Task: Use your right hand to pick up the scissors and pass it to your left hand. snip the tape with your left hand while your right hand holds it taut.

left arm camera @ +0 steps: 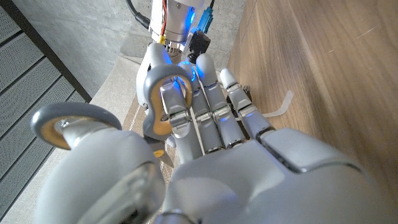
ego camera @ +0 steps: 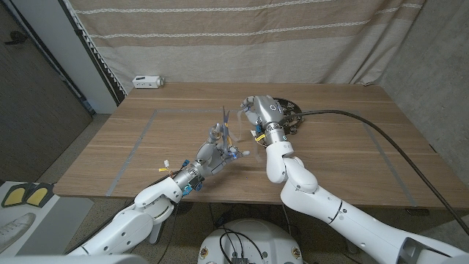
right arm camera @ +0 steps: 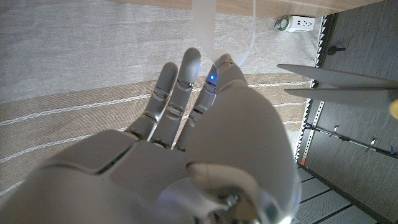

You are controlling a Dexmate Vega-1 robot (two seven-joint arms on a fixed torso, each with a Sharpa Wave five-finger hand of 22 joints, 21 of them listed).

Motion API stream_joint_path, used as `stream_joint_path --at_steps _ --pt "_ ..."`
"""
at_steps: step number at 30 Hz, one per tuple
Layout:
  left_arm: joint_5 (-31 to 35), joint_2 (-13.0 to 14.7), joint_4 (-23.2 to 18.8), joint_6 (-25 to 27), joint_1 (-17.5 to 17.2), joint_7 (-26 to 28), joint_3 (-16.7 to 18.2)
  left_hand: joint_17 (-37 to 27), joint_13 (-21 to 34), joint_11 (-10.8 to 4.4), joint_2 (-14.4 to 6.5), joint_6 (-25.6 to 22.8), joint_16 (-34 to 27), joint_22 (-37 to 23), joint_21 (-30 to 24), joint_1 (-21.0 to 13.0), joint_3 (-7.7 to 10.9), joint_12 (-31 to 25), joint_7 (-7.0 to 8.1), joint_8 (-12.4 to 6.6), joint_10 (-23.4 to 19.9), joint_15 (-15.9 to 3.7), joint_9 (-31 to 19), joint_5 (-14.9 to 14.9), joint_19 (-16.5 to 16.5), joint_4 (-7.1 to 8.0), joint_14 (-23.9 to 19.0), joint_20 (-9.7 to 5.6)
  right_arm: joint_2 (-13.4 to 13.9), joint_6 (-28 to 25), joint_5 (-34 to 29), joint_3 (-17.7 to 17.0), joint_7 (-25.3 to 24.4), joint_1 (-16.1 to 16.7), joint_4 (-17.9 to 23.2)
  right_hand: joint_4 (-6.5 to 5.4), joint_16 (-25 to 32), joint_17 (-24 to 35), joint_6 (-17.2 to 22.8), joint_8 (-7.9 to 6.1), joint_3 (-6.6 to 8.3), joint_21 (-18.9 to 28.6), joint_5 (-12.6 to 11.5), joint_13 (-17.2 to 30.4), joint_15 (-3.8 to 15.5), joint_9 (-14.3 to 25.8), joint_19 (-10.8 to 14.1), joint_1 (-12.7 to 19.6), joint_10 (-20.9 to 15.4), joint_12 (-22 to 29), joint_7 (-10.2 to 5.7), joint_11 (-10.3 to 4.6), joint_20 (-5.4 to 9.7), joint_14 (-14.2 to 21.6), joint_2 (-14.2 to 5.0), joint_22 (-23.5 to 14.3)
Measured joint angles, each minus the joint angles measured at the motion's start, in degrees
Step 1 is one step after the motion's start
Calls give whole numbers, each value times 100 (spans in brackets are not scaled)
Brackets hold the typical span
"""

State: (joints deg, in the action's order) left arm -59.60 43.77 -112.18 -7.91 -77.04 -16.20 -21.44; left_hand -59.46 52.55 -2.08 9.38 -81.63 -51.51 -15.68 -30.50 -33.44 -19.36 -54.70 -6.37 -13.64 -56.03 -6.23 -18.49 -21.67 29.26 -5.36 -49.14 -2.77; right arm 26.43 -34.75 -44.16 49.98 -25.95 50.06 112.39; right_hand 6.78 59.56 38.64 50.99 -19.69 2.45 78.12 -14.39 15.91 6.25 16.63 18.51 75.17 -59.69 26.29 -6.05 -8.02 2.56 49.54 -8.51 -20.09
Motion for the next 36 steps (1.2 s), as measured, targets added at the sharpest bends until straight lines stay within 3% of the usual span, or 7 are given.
stream_joint_path --at_steps 14,21,23,30,32,36 --pt "-31 10 13 49 37 -108 -36 4 -41 0 0 0 -2 -17 0 0 0 0 0 0 0 0 1 0 0 0 0 0 -195 -18 -129 76 -96 -59 -215 24 247 27 109 23 -23 312 22 0 0 0 -51 31 -147 4 62 45 -11 -1 31 -27" --pt "-32 0 22 56 39 -119 -61 15 -6 0 0 0 -2 -16 22 0 0 0 0 0 0 0 4 0 0 0 0 0 -331 -105 -192 91 -244 -69 -292 67 466 22 379 -56 -66 569 43 -3 62 -10 -50 93 -246 4 156 68 -11 105 93 -41" --pt "-32 -2 26 57 40 -121 -68 15 -7 0 0 1 -2 -16 22 0 0 0 0 0 0 0 -1 0 0 0 0 0 -375 -156 -222 104 -289 -75 -293 93 504 -5 427 -73 -40 622 65 -4 53 -15 -64 114 -329 4 203 150 -25 117 114 -37" --pt "-23 -20 47 57 60 -139 -95 23 -6 0 0 1 -2 -16 22 0 0 0 0 0 0 0 -1 0 0 0 0 0 -435 -257 -282 134 -346 -83 -270 116 535 -47 491 -90 -17 718 94 -74 51 -15 -143 160 -330 4 227 150 -43 134 160 -37" --pt "-18 -25 57 58 71 -147 -104 24 -9 0 0 1 -2 -16 42 0 0 0 0 0 0 0 -1 0 0 0 0 0 -446 -259 -283 139 -347 -84 -265 117 550 -70 500 -90 -17 730 109 -98 50 -14 -143 160 -420 3 236 240 -42 134 160 -37" --pt "-8 -37 80 68 101 -163 -127 42 -39 0 0 1 -2 -16 42 0 0 0 0 0 0 0 -1 0 0 -1 0 0 -466 -290 -287 152 -366 -86 -245 117 572 -91 531 -90 -17 774 110 -105 50 -14 -143 160 -420 3 267 240 -42 133 160 -37"
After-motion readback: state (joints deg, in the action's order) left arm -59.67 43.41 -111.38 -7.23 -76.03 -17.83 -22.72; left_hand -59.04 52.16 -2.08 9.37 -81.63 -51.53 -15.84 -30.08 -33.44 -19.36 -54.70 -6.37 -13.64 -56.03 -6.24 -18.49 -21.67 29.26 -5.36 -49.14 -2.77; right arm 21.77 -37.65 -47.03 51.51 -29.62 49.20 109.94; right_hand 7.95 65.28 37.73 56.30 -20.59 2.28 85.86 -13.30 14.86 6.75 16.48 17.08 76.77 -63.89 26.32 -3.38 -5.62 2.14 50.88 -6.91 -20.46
